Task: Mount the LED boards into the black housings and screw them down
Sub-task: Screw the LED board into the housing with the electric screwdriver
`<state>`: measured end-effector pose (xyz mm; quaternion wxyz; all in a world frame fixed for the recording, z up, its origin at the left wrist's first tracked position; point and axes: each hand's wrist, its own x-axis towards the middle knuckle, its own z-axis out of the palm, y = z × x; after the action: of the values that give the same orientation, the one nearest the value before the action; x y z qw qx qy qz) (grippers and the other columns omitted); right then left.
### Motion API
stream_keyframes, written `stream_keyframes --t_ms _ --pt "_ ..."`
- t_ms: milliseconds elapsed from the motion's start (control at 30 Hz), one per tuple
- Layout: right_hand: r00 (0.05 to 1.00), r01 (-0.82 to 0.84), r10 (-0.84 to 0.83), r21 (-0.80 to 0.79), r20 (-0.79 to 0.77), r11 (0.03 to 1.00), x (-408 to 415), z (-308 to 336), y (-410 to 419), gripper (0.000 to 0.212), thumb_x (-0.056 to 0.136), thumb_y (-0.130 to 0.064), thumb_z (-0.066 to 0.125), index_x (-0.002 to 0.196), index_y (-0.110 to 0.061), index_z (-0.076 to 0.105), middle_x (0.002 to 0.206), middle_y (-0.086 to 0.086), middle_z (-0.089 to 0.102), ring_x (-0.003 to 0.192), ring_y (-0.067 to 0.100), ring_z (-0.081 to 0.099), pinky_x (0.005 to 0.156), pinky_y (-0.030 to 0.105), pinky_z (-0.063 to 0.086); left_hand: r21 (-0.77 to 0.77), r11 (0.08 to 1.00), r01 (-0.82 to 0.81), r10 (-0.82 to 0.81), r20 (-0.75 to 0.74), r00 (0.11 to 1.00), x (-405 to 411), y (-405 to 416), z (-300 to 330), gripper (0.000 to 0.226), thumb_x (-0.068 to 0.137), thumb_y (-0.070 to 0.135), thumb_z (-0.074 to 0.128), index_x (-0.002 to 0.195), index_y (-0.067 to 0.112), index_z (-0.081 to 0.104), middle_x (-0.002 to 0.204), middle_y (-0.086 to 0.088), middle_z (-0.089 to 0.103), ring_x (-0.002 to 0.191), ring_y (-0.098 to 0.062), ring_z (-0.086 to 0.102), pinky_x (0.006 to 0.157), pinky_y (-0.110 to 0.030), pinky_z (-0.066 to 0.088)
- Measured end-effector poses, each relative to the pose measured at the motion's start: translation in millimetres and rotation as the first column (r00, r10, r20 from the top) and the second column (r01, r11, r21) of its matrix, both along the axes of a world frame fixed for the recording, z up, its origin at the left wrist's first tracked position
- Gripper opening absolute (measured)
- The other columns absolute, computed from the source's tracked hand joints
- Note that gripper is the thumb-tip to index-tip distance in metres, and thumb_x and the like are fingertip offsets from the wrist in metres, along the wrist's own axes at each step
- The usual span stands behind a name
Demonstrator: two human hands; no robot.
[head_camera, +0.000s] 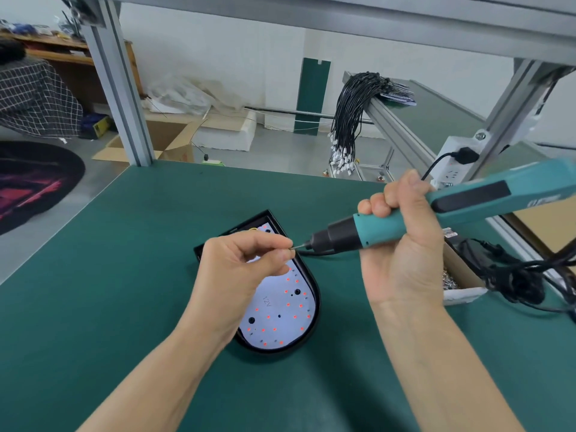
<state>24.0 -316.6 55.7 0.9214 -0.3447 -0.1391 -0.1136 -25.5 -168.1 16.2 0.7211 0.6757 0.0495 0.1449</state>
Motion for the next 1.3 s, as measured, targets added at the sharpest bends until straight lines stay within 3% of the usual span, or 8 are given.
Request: stream_keyframes --t_ms 300,400,533,633,700,900,1067,1300 --pt "1.0 0.013 -0.013 0.031 -0.022 0.999 2 2 -1 0.023 0.078 -0.02 0.063 0.068 -0.021 0.042 0.059 -0.008 0.045 0.051 0.006 0.045 0.061 0.021 0.044 -0.058 0.998 0.039 -0.035 0.073 0.997 -1 -3 -4 0.039 0.072 -0.015 0.071 0.084 0.023 0.076 0.083 -0.002 0.075 0.078 -0.011 0.068 0.07 -0.02 0.054" --pt "1.0 -0.003 0.003 0.03 -0.022 1.0 2 0 -4 0.025 0.083 -0.018 0.062 0.067 -0.02 0.042 0.058 -0.008 0.045 0.05 0.006 0.044 0.06 0.021 0.044 0.012 1.0 0.005 -0.005 0.061 0.998 -6 2 -4 0.047 0.063 0.003 0.081 0.101 0.028 0.071 0.101 0.007 0.073 0.077 -0.008 0.064 0.071 -0.02 0.053" --pt "0.998 -0.057 0.056 -0.014 -0.027 0.998 -1 -7 -10 0.027 0.081 -0.017 0.065 0.063 -0.021 0.045 0.058 -0.007 0.044 0.049 0.007 0.044 0.059 0.021 0.045 0.327 0.89 -0.318 0.382 -0.153 0.912 -22 36 -16 0.059 0.064 0.037 0.085 0.113 0.036 0.052 0.103 0.02 0.059 0.091 -0.007 0.059 0.066 -0.025 0.044" --pt "0.996 -0.078 0.072 -0.102 -0.059 0.992 -7 -21 -14 0.029 0.077 -0.017 0.067 0.061 -0.02 0.043 0.056 -0.007 0.042 0.049 0.008 0.043 0.058 0.021 0.045 0.585 0.808 -0.071 0.394 -0.447 0.803 -28 42 -25 0.087 0.065 0.064 0.072 0.132 0.027 0.032 0.1 0.014 0.054 0.095 -0.018 0.055 0.07 -0.033 0.04" --pt "0.992 -0.101 0.089 -0.129 -0.095 0.987 -10 -31 -14 0.03 0.075 -0.016 0.068 0.063 -0.02 0.041 0.058 -0.007 0.04 0.049 0.009 0.042 0.057 0.021 0.044 0.653 0.758 0.001 0.396 -0.462 0.794 -22 33 -27 0.089 0.062 0.065 0.071 0.128 0.024 0.028 0.091 0.012 0.055 0.085 -0.019 0.055 0.068 -0.033 0.042" --pt "0.986 -0.119 0.098 -0.158 -0.138 0.98 -6 -45 -13 0.026 0.077 -0.012 0.064 0.065 -0.021 0.042 0.056 -0.006 0.041 0.048 0.009 0.042 0.057 0.02 0.043 0.547 0.835 -0.059 0.341 -0.431 0.835 -1 12 -26 0.114 0.064 0.032 0.083 0.148 0.021 0.008 0.076 0.014 0.047 0.068 -0.007 0.047 0.064 -0.031 0.041" --pt "0.985 -0.109 0.077 -0.211 -0.153 0.971 -1 -49 -13 0.03 0.075 -0.012 0.069 0.067 -0.017 0.041 0.053 -0.002 0.039 0.048 0.012 0.041 0.057 0.022 0.044 0.434 0.895 -0.1 0.294 -0.407 0.865 4 11 -31 0.074 0.06 0.02 0.085 0.117 0.022 0.038 0.094 0.009 0.062 0.09 -0.018 0.062 0.081 -0.042 0.053" --pt "0.981 -0.141 0.103 -0.237 -0.167 0.961 3 -50 -9 0.029 0.077 -0.008 0.067 0.065 -0.019 0.042 0.057 -0.002 0.038 0.048 0.013 0.041 0.056 0.022 0.044 0.398 0.912 -0.095 0.265 -0.398 0.878 4 12 -34 0.066 0.06 0.019 0.083 0.111 0.025 0.042 0.094 0.011 0.062 0.09 -0.015 0.062 0.081 -0.041 0.053"
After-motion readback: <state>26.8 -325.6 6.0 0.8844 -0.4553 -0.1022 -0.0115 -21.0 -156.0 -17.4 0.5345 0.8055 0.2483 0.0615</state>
